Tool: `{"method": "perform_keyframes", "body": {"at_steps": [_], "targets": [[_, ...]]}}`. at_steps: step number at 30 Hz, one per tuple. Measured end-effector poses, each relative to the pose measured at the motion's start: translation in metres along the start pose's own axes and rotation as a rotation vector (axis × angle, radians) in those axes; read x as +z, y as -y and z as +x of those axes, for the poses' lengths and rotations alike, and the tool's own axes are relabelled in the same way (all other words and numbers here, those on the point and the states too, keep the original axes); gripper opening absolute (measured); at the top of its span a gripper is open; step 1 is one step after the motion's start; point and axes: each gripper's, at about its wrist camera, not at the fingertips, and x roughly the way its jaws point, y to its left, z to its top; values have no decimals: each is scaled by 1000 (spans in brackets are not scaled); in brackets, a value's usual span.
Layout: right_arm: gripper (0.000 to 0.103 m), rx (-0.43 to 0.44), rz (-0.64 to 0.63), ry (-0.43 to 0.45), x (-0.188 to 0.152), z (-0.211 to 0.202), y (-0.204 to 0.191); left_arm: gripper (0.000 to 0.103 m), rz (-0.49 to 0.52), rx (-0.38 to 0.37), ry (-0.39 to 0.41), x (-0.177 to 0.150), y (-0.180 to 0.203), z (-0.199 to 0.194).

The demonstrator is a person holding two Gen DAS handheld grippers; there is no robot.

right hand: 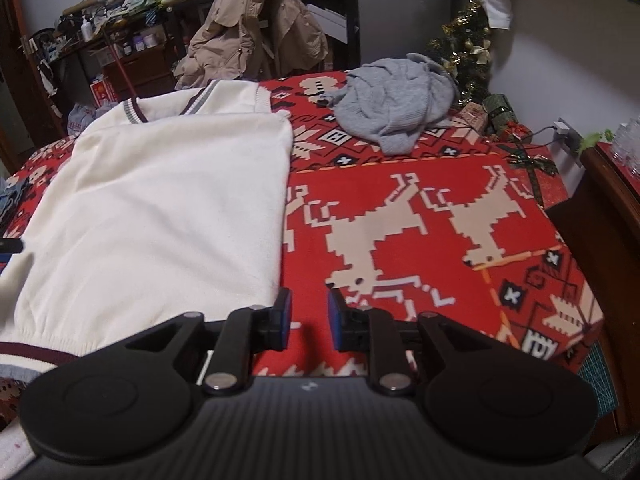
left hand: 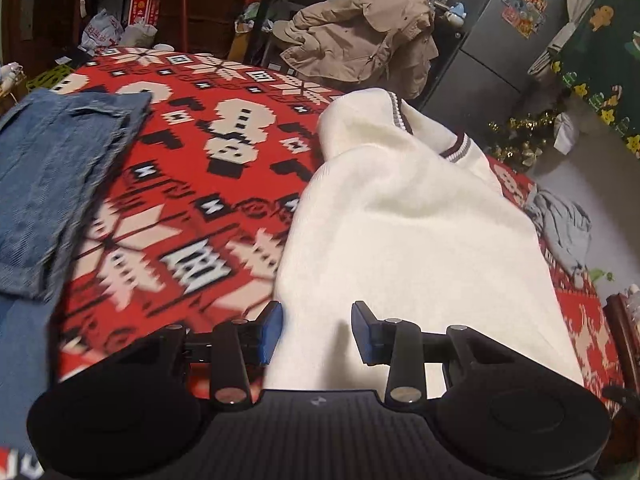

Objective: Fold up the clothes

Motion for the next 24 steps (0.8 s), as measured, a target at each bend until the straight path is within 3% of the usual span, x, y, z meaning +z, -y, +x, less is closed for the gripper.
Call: {"method": "perform_keyframes", "body": {"at_steps": [2,3,4,10,15,20,24], "targets": [[23,-3,4,2,-1,-5,3,24,12,8,12,5,3,9],[23,-4,2,2,-1,-5,3,5,24,22,12,7,7,12],[23,-2,1,2,0,-5,2,5,38,41,15,9,11,13],[23,16,-16,-7,3,1,-5,5,197,-49,91,0,63,-16],[23,31,-29,-27,0,8,-6,5,335,-73,66,-17,105,-4],[23,28,-9,-17,-2,2,1,5,293,-124,6,-28,117,22],[23,19,28,-30,-7,1,14,6,324,-118,-42,-38,129,32]]}}
